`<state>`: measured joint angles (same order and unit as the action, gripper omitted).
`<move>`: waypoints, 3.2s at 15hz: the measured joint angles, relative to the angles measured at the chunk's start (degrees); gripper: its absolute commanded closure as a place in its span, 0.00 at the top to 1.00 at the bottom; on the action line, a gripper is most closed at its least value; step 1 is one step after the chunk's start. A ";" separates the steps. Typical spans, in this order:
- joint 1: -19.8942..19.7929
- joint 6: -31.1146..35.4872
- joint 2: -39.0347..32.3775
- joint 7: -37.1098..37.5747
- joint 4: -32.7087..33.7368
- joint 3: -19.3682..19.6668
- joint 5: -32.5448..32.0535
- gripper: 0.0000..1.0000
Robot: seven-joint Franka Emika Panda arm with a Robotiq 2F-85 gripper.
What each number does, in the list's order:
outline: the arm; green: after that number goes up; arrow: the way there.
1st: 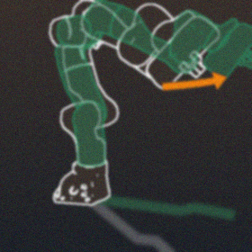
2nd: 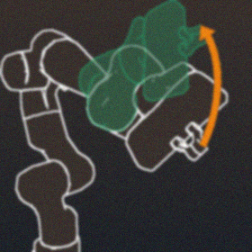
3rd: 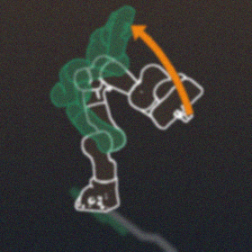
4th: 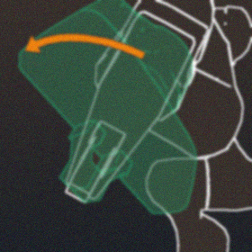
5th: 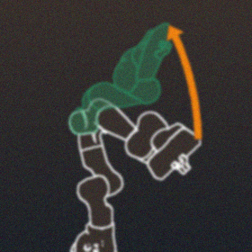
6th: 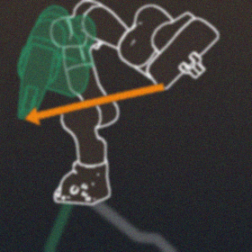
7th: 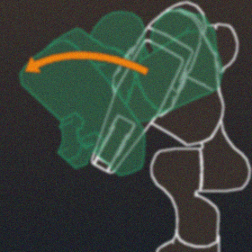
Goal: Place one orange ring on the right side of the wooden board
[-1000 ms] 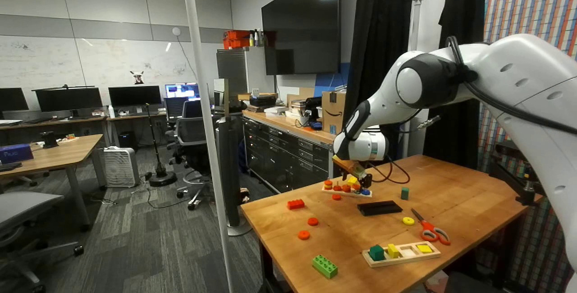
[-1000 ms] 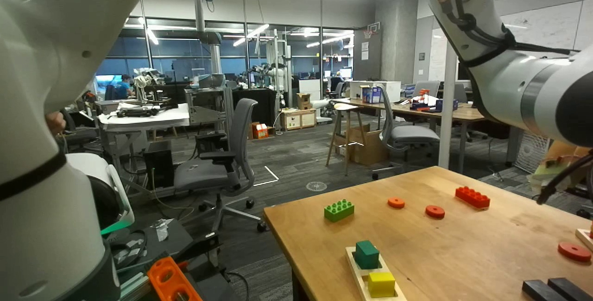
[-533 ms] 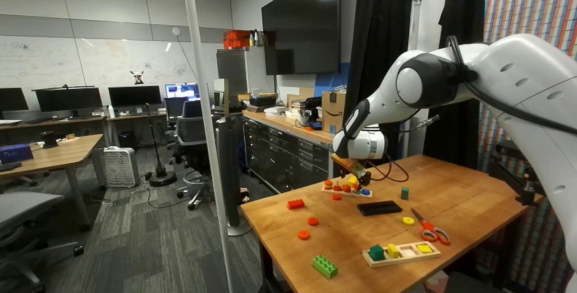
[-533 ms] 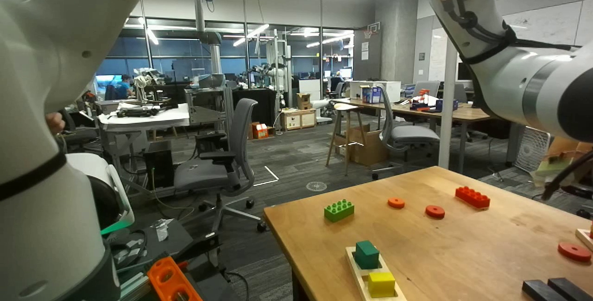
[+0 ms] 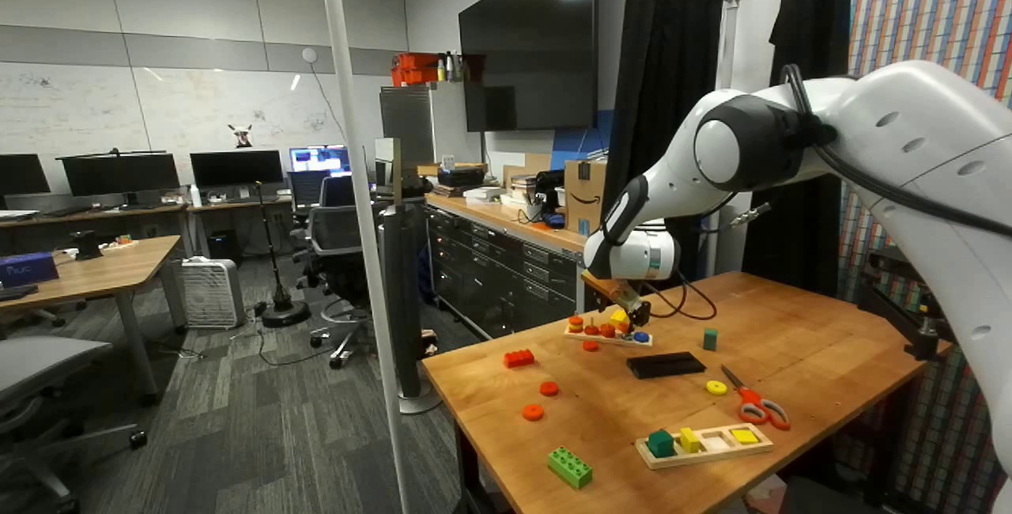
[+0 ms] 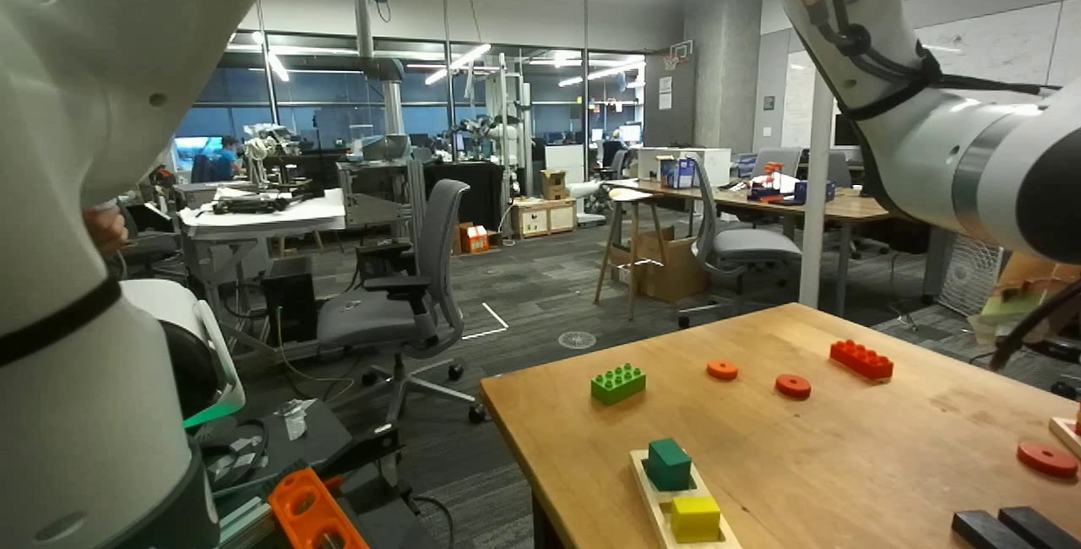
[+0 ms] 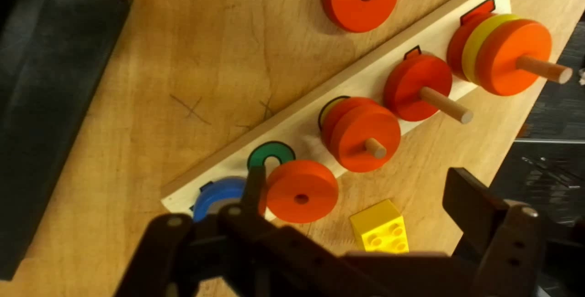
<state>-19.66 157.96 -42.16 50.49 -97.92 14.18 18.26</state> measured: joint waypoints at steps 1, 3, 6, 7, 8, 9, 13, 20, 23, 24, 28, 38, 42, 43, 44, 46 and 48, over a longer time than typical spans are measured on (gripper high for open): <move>0.00 -0.02 -0.12 0.00 0.01 0.00 0.00 1.00; 0.00 -0.04 -0.39 0.00 0.07 0.00 0.00 1.00; -0.02 -0.03 -0.97 -0.01 0.46 0.00 0.00 1.00; -0.04 -0.03 -1.26 -0.02 0.75 0.01 0.00 1.00; -0.05 -0.01 -1.49 -0.02 0.97 0.03 0.00 1.00; -0.05 0.00 -1.73 -0.02 1.21 0.08 0.00 1.00; -0.02 0.09 -2.47 -0.02 2.25 0.39 0.00 1.00; 0.51 1.89 -2.65 -0.03 2.47 1.12 0.00 1.00; 1.57 0.64 -2.65 -0.03 2.47 1.96 -0.29 1.00; 2.30 -0.07 -2.65 -0.01 2.45 2.48 -0.59 1.00; 5.03 -1.22 -2.55 0.00 2.18 3.41 -1.30 1.00; 17.69 3.51 5.87 4.50 -14.36 11.68 -7.80 1.00; 32.53 7.29 13.37 11.72 -22.93 25.44 -19.23 1.00; 36.39 7.18 15.20 13.07 -24.29 28.72 -22.32 1.00; 40.20 6.78 16.92 13.98 -25.40 31.81 -25.08 1.00; 47.80 4.34 20.63 14.77 -27.07 37.41 -30.34 1.00; 54.50 -1.20 25.07 14.87 -27.85 41.23 -35.29 1.00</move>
<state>34.84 156.76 -17.09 65.36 -125.76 55.42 -17.03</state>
